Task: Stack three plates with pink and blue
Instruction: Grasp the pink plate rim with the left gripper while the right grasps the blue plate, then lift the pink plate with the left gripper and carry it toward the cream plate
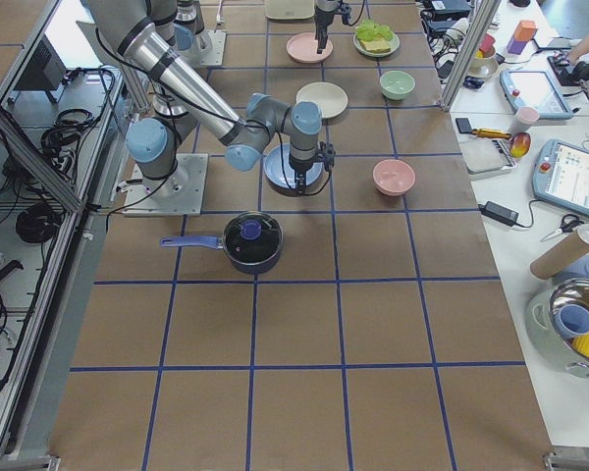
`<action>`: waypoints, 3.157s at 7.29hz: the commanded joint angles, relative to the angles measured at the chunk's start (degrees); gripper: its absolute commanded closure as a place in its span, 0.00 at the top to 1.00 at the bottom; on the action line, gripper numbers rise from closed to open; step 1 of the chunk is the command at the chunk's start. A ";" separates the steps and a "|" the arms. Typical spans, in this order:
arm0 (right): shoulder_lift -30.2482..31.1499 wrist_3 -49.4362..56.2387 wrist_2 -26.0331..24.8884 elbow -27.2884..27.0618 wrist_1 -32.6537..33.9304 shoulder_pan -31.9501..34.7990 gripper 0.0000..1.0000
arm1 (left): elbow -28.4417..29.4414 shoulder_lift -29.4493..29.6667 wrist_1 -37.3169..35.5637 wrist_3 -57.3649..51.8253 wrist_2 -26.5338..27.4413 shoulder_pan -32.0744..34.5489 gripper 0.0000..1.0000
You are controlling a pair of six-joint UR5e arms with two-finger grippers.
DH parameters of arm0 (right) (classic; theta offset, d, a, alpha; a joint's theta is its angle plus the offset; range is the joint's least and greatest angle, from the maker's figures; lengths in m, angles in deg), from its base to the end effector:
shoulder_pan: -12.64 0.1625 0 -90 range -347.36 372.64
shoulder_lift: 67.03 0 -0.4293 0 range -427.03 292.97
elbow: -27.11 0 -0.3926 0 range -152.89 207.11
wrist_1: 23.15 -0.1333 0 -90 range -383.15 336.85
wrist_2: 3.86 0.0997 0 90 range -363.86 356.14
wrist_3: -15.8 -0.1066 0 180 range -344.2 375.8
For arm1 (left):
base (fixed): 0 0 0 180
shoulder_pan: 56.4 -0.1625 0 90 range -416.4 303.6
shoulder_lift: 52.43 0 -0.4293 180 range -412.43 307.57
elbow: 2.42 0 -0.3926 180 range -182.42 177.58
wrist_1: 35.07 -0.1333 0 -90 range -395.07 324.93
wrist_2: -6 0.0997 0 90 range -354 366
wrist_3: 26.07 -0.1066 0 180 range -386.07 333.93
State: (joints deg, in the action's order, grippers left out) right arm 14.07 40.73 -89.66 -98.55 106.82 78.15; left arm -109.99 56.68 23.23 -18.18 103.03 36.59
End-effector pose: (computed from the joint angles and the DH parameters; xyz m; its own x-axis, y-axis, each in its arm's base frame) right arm -0.0527 -0.4562 0.1972 -0.9950 -0.0026 -0.0999 -0.0068 0.9991 0.0418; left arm -0.1485 -0.5385 0.2196 -0.9883 -0.0748 -0.1327 -0.0845 0.9940 0.0692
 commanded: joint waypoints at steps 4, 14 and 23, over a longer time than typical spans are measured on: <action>-1.39 -0.06 0.19 -0.11 -0.24 -0.82 0.52 | -3.52 3.12 -5.65 -3.49 0.62 0.00 0.45; -0.51 -0.50 3.62 5.57 -11.28 -3.63 0.00 | 8.14 3.56 9.35 -5.87 9.32 3.15 0.00; -0.33 -0.67 3.09 10.35 -15.09 -3.37 0.00 | 45.84 19.10 38.19 9.85 4.14 15.37 0.00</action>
State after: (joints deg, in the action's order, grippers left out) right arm 13.73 40.06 -86.59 -88.24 91.73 74.73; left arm -68.36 73.69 58.04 -10.42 108.65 50.35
